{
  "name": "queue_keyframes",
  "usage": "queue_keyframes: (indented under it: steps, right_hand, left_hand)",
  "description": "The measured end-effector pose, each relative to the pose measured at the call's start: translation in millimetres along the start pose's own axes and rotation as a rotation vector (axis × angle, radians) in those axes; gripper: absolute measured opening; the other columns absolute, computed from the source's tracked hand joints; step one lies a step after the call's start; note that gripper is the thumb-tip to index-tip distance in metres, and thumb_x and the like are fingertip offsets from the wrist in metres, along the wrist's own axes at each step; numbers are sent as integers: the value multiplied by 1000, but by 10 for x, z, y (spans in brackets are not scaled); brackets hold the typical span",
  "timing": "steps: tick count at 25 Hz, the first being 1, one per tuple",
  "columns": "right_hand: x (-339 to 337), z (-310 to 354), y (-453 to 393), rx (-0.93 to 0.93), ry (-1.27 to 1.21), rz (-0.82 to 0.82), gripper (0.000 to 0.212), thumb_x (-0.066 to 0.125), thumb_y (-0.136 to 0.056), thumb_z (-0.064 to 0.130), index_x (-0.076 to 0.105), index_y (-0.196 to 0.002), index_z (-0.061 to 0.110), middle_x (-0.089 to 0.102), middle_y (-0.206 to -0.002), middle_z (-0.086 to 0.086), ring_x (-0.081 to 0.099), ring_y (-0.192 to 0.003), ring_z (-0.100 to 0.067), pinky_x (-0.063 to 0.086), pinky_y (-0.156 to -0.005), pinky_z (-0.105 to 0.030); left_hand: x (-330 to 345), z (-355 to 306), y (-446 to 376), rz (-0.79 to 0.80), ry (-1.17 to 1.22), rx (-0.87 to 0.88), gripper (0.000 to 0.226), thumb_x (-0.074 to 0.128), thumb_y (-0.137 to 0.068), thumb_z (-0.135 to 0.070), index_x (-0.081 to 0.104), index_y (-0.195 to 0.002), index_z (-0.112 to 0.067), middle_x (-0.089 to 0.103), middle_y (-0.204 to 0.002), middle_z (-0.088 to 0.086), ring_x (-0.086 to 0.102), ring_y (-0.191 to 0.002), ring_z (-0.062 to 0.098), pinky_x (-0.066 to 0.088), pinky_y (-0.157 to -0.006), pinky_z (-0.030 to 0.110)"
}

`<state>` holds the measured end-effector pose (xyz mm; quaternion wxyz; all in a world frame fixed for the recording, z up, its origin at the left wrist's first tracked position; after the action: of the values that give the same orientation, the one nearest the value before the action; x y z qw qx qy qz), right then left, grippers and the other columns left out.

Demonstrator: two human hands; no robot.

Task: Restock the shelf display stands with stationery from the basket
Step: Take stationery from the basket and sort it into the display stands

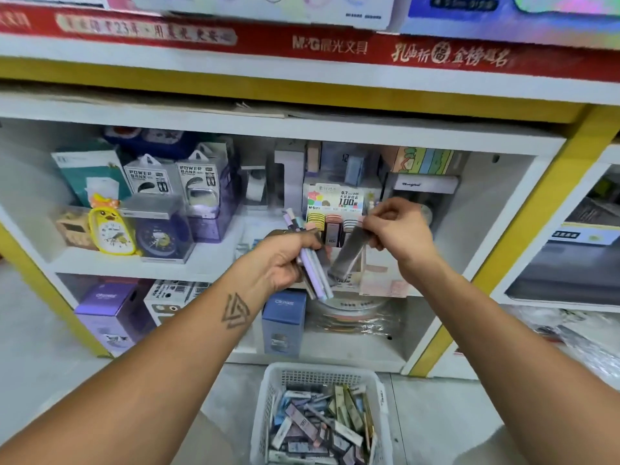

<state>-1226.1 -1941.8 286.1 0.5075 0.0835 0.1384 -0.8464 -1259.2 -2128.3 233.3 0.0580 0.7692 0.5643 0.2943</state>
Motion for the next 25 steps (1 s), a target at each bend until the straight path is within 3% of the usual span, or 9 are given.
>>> queue_keyframes:
  steps: [3,6,8,12,17,20,25]
  right_hand:
    - [-59,-1,-128,-73,49,-9,11,65,-80,0,62,-85,9,62,-68,-7,53,-40,-11,42,-41,-22]
    - [-58,52,-216,-165,200,15,11,71,-80,8,71,-75,19,70,-68,-2,63,-52,-18,52,-55,-33]
    - [34,18,-265,-190,322,92,6,79,-80,17,74,-84,17,72,-76,-4,67,-66,-21,54,-64,-33]
    - [203,26,-297,-366,520,153,20,76,-85,15,76,-104,11,65,-98,-3,66,-87,-20,54,-85,-31]
    - [310,207,-196,-697,652,41,15,72,-90,15,75,-102,6,67,-92,-9,64,-85,-27,51,-77,-34]
    - [387,205,-184,-729,703,1,19,69,-92,14,73,-108,4,69,-97,-12,67,-84,-35,55,-71,-44]
    - [494,126,-229,-723,765,15,12,67,-93,17,65,-100,6,68,-88,-10,63,-74,-35,51,-58,-40]
  left_hand:
    - [-159,-49,-124,-59,-66,3,17,50,-89,15,55,-87,-1,67,-73,21,69,-62,27,60,-53,40]
    - [-188,-68,-148,-37,-106,-24,17,52,-88,13,57,-91,-3,70,-83,22,70,-69,28,61,-55,39]
    - [-198,-73,-171,-29,-114,-34,18,53,-88,13,59,-96,-2,71,-85,23,70,-70,28,61,-58,37]
    - [-223,-66,-229,-37,-122,-53,20,54,-87,14,60,-100,1,71,-77,21,71,-64,27,62,-63,42]
    - [-169,-67,-230,-4,-126,-82,16,53,-88,13,60,-95,0,71,-77,22,70,-68,27,61,-68,43]
    - [-159,-44,-261,-11,-99,-91,16,54,-87,13,61,-91,0,69,-82,22,69,-72,30,60,-72,42]
    - [-159,-51,-295,-3,-75,-95,17,54,-86,14,64,-88,0,70,-75,19,70,-64,27,61,-69,42]
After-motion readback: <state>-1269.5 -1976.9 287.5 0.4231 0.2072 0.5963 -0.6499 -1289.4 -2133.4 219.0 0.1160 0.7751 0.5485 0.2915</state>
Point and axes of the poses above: each hand's wrist, its own y-axis away from the middle knuckle, its own x-axis out of the palm, z = x × y, the point moved 7 cm from there along -y, towards the middle knuckle
